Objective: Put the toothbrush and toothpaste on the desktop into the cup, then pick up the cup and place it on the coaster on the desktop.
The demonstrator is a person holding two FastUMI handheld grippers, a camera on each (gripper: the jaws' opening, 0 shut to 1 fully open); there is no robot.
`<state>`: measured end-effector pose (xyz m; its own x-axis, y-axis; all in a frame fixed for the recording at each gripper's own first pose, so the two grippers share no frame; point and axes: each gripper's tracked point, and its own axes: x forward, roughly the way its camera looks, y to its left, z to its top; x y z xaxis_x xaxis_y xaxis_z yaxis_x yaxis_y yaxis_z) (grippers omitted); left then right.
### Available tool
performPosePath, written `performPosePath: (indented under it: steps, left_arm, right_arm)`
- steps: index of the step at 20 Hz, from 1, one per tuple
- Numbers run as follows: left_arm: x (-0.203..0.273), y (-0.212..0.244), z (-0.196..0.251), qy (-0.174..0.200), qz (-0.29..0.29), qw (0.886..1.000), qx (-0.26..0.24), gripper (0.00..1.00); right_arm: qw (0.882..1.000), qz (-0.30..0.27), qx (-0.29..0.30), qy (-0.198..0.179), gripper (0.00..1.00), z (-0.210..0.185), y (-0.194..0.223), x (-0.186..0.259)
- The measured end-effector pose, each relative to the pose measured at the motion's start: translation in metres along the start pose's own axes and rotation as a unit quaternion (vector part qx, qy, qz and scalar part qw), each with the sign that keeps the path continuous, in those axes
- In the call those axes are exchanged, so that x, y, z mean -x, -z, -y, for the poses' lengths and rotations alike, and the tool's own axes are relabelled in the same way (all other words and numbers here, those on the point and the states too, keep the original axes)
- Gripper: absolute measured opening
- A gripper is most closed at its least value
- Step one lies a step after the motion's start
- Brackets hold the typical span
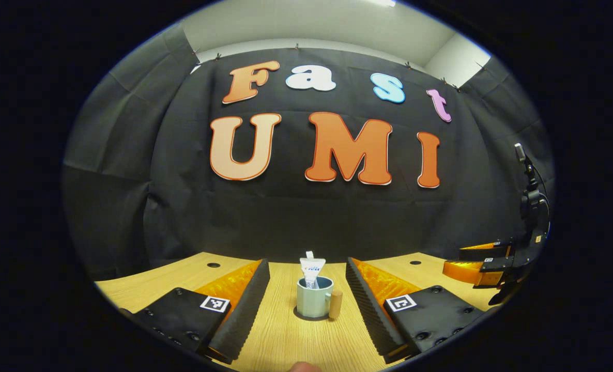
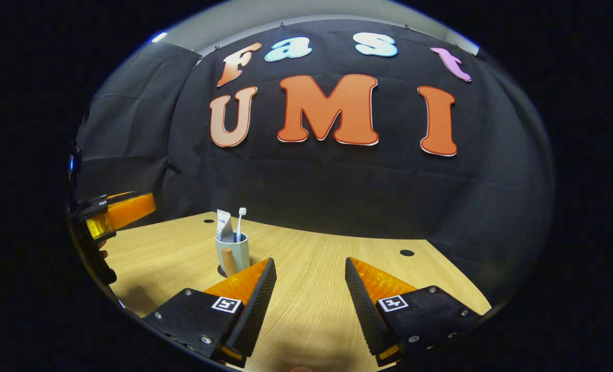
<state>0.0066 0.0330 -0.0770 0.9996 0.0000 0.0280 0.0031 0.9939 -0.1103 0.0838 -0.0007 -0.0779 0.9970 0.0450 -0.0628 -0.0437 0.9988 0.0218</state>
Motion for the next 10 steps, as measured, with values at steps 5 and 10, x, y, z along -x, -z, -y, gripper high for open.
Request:
performPosePath:
  steps: [5, 10]
  left_arm:
    - [-0.001, -0.007, 0.000, 0.000, 0.012, 1.000, -0.002, 0.96]
    - [-0.002, -0.009, 0.003, 0.000, 0.020, 1.000, -0.008, 0.97]
  right_arm:
    - [1.000, 0.021, 0.000, 0.019, 0.84, 0.010, -0.007, 0.007]
    - [0.999, 0.027, 0.009, 0.024, 0.87, 0.011, -0.008, 0.012]
